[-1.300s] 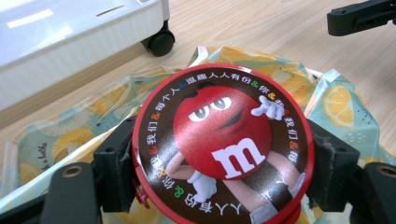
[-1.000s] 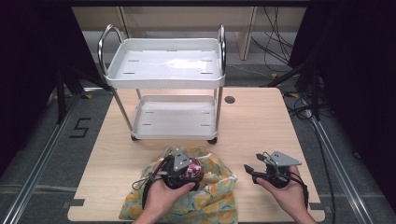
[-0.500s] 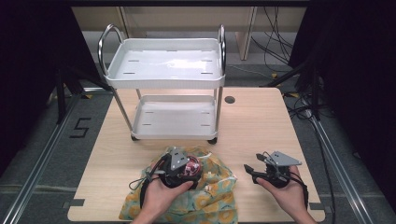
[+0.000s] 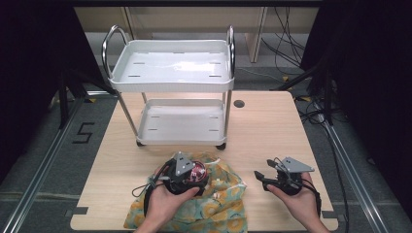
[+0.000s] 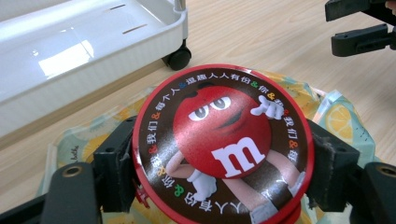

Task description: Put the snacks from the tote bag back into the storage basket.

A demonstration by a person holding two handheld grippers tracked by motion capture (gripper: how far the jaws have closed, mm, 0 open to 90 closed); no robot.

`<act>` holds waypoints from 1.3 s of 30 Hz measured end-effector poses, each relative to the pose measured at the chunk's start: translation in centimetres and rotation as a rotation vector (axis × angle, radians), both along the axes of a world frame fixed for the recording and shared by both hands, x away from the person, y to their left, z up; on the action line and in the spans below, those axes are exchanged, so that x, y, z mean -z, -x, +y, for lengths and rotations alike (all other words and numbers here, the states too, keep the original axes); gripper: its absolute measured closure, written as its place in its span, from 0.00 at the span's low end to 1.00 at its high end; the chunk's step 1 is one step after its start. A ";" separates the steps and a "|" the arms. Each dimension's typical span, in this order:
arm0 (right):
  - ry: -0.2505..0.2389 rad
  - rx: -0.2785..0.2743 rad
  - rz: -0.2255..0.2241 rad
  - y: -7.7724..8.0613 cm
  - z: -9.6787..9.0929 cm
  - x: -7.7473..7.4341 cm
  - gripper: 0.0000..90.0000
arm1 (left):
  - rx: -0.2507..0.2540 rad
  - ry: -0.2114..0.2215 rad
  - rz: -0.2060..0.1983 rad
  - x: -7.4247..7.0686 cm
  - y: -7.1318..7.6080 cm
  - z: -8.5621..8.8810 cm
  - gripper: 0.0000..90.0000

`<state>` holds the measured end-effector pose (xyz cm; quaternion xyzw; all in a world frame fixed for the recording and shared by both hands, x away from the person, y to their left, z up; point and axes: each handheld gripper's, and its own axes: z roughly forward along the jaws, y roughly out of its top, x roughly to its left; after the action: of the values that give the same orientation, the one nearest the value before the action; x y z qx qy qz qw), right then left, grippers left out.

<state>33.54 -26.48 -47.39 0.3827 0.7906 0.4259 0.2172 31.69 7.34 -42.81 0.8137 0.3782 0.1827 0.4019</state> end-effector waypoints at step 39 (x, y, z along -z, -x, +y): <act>-0.006 0.009 -0.001 0.1 0.1 0.0 0.39 | -0.047 0.008 -0.001 -0.8 -0.1 0.8 0.28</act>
<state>33.41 -26.40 -47.36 0.3865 0.7875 0.4274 0.2186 31.78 8.15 -42.05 0.8028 0.3976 0.1908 0.4012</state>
